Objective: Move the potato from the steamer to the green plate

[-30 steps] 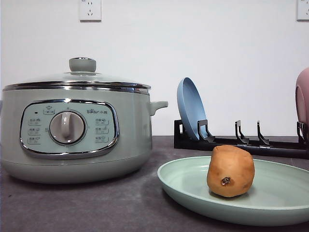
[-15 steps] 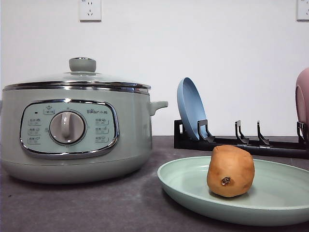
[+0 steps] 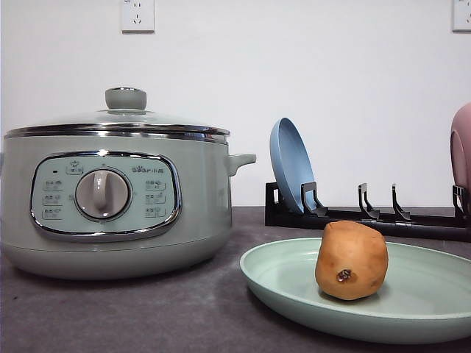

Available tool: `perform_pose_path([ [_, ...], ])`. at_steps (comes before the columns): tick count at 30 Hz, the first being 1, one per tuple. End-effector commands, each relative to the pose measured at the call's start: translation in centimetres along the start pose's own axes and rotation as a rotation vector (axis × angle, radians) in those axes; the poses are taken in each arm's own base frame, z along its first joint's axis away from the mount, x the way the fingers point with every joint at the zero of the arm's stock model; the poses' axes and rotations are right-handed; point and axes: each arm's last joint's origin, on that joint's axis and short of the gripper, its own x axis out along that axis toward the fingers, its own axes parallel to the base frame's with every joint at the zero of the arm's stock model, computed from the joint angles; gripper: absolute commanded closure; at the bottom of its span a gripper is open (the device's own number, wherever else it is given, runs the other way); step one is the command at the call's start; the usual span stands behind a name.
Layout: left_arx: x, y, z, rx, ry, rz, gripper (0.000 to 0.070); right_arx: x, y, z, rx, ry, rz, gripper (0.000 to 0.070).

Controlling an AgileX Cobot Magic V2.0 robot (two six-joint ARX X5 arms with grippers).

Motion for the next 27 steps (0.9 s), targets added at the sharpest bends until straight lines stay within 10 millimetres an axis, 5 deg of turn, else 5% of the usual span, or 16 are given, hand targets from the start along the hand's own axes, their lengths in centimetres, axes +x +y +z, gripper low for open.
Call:
perform_pose_path([
  [1,0.22,-0.09,-0.69,0.005,0.025,0.002,0.0698,0.03,-0.03,-0.07,0.011,-0.004,-0.002,0.0700],
  [27,0.22,-0.09,-0.69,0.005,0.025,0.002,0.0698,0.03,-0.03,-0.07,0.011,-0.004,-0.002,0.0700],
])
